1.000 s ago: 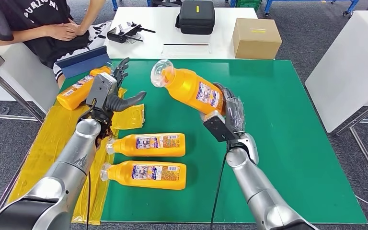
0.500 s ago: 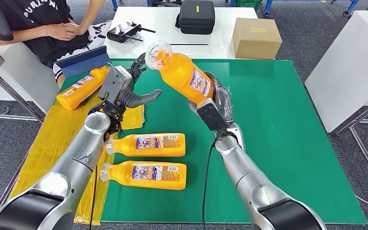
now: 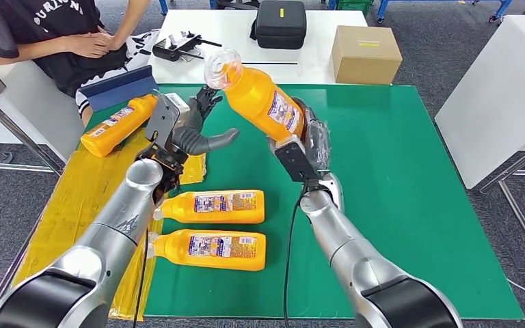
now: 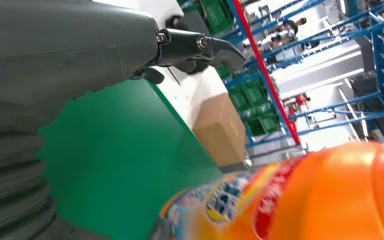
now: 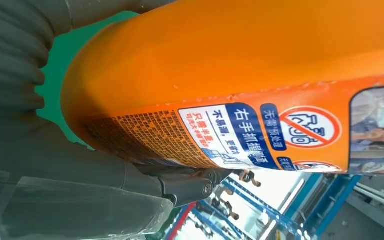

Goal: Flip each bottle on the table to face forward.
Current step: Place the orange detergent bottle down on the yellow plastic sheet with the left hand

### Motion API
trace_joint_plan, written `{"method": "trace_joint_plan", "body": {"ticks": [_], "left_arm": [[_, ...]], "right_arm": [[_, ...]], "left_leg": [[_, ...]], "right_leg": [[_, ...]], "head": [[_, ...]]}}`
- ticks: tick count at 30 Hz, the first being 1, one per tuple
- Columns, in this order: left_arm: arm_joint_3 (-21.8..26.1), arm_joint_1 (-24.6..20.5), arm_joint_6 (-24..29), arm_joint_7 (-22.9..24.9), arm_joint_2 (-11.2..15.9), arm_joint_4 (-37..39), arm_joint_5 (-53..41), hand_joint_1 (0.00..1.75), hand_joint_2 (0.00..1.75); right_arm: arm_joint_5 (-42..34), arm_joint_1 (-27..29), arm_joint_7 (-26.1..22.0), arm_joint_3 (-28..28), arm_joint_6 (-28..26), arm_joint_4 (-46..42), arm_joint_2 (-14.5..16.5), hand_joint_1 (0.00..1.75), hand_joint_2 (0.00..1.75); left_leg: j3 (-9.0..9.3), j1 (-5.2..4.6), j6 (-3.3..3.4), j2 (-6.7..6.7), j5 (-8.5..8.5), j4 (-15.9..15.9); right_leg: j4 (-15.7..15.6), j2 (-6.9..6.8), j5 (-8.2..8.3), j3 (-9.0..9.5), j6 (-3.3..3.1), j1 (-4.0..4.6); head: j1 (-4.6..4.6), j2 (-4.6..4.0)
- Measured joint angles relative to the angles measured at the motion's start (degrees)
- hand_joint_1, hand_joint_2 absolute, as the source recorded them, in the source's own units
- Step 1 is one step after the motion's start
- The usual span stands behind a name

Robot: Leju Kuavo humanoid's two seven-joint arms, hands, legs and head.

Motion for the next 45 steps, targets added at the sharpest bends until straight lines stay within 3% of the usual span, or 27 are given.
{"method": "trace_joint_plan", "body": {"ticks": [16,26,38,45], "left_arm": [[-0.02,0.80,-4.53,3.08,-2.86,0.00,9.85,0.00,1.75],[-1.15,1.59,-3.20,3.46,-3.95,-0.02,12.97,0.00,1.75],[-1.51,1.72,-2.31,3.42,-4.10,-0.02,14.08,0.00,1.75],[-1.41,1.67,1.56,2.31,-4.11,-0.23,16.92,0.00,1.75]], "right_arm": [[3.62,-2.55,0.04,0.17,-5.18,4.41,3.64,1.75,1.75],[12.51,-2.80,2.88,-1.94,-5.68,5.03,4.90,1.75,1.75],[10.29,-2.81,3.90,-1.62,-5.66,5.86,5.52,1.75,1.75],[1.22,-2.75,6.82,5.40,-5.51,6.74,5.87,1.75,1.75]], "left_leg": [[-0.01,0.01,0.00,0.00,0.00,0.00],[-0.01,0.00,0.00,-0.02,0.00,0.00],[-0.01,0.00,0.00,-0.02,0.00,0.00],[-0.01,0.01,0.00,-0.02,0.00,-0.01]], "right_leg": [[0.00,0.00,0.00,-0.01,0.00,0.00],[0.00,-0.01,0.00,-0.01,0.00,-0.01],[0.00,-0.01,0.00,-0.01,0.00,0.00],[0.01,0.00,0.00,-0.01,0.00,0.00]], "head": [[0.00,0.00],[0.00,0.00],[0.00,0.00],[0.00,0.00]]}}
